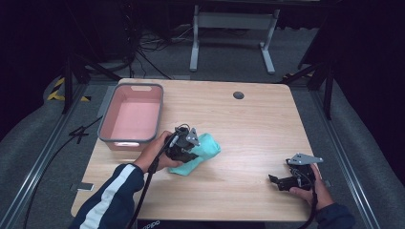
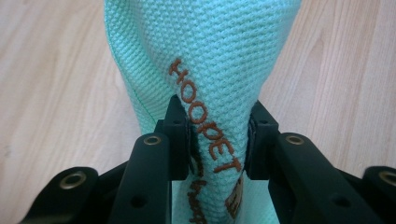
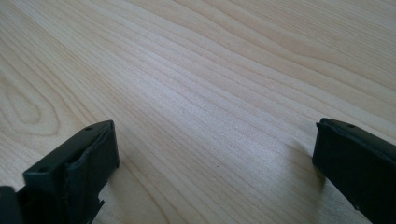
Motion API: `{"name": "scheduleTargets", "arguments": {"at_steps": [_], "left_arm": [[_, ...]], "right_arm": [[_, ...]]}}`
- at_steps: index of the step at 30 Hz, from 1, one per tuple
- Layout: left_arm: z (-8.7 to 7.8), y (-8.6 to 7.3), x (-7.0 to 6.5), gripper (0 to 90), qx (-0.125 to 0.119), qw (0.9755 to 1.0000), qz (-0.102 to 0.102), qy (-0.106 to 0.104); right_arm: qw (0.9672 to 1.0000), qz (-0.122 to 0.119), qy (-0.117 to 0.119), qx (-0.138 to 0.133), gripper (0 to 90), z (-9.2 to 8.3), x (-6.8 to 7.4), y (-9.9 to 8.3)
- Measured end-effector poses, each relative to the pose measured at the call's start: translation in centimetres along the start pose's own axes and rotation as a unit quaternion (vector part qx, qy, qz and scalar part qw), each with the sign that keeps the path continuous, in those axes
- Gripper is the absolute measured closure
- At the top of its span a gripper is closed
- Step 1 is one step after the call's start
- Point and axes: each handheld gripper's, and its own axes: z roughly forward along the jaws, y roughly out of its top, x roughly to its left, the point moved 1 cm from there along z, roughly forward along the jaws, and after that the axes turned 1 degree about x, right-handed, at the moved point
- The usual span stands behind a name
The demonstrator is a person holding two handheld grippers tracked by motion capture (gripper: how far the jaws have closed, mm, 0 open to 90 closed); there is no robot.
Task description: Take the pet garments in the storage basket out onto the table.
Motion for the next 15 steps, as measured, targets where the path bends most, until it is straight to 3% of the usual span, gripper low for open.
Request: {"name": "scheduleTargets", "arguments": {"at_steps": [15], "left_arm": [[2.3, 0.5, -0.7, 64.2, 0.014, 0.9998, 0.008, -0.009]], "right_arm": [[1.0000, 0.000, -0.001, 0.000, 0.7, 0.0, 0.0, 0.0]]}}
